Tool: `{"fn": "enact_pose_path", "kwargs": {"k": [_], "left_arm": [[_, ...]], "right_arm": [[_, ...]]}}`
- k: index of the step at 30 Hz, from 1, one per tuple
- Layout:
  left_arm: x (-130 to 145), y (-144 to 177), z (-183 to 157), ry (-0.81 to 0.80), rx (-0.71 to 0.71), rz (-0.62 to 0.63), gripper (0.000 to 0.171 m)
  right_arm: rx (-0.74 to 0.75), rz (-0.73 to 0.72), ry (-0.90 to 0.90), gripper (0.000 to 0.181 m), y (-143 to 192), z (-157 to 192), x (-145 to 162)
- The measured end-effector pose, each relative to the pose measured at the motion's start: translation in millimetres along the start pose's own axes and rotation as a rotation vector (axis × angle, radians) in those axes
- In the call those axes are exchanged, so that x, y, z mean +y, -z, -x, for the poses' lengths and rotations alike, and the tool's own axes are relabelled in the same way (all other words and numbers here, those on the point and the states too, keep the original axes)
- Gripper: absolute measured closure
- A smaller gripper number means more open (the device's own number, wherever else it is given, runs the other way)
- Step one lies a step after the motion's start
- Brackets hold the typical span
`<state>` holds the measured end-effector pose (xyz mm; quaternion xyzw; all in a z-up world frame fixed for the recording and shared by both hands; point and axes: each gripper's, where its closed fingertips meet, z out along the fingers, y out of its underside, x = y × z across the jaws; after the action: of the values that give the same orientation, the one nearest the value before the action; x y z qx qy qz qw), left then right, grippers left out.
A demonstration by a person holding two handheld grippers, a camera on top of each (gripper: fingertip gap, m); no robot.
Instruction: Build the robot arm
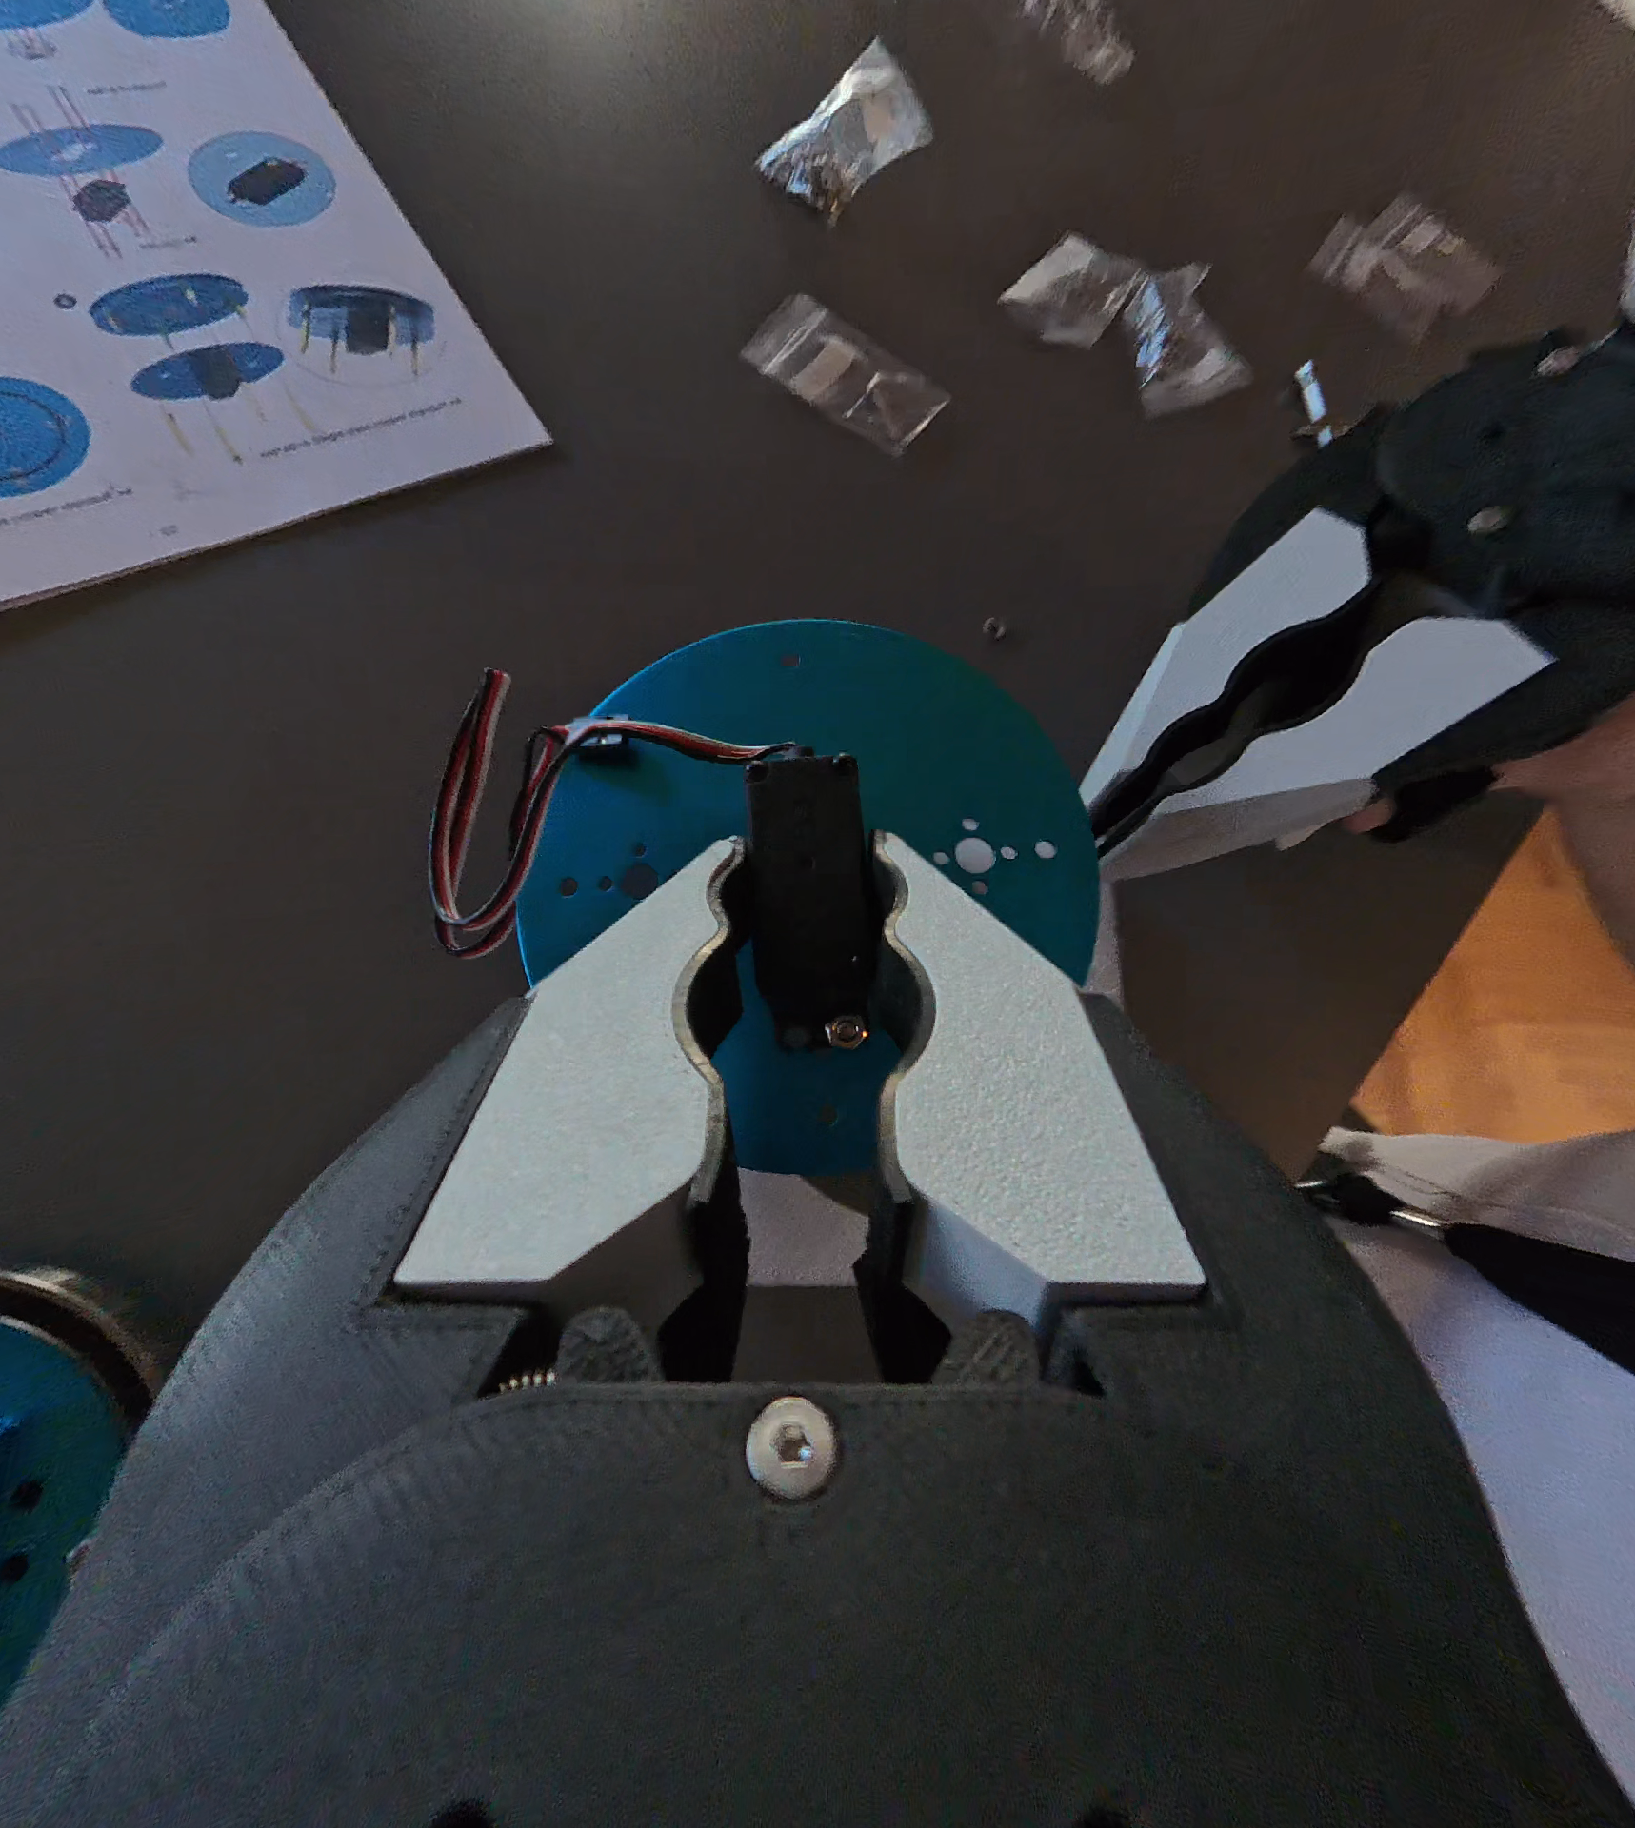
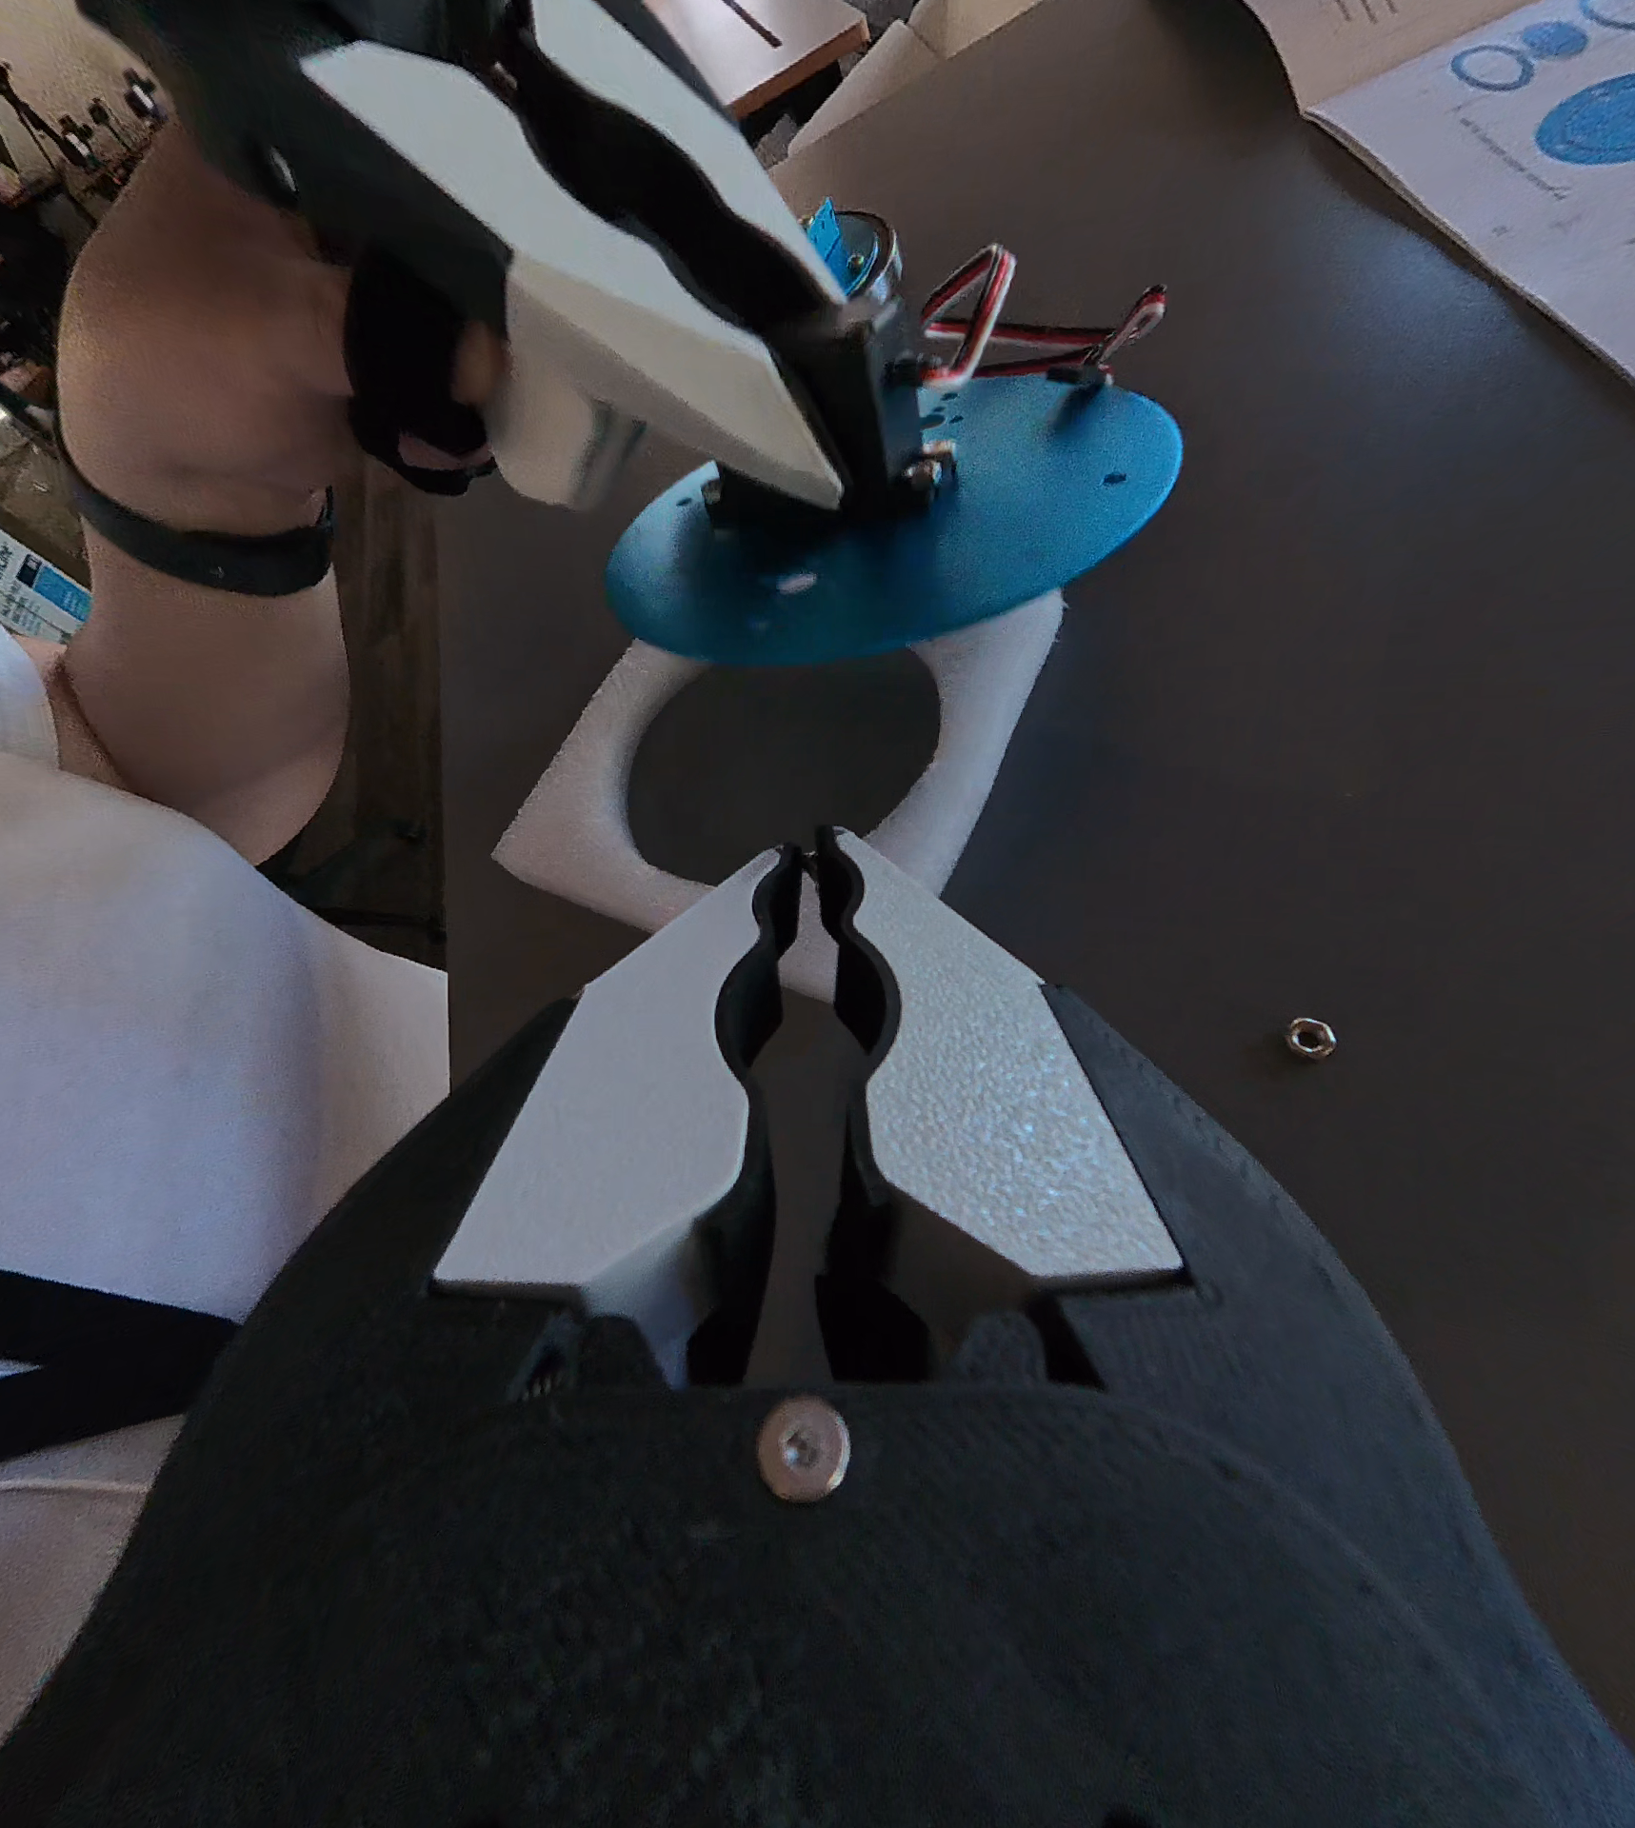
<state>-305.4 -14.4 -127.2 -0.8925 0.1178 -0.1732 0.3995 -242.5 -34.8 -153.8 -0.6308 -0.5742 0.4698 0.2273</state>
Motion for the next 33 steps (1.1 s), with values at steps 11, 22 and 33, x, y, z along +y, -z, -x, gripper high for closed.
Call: {"fn": "enact_pose_path", "kwargs": {"k": [11, 22, 33], "left_arm": [[-31.7, 16.9, -18.3, 0.254, 0.46, -0.172, 0.149], [-47.2, 35.8, -30.6, 0.352, 0.702, -0.266, 0.15], [-49.1, 36.3, -37.6, 0.32, 0.701, -0.253, 0.15]], "right_arm": [[0.035, 0.065, 0.026, 0.178, -7.7, -5.1, 6.0], [0.043, 0.09, 0.03, 0.178, -7.4, -6.7, 10.0], [0.045, 0.036, 0.025, 0.178, 2.1, -6.8, 5.0]]}}
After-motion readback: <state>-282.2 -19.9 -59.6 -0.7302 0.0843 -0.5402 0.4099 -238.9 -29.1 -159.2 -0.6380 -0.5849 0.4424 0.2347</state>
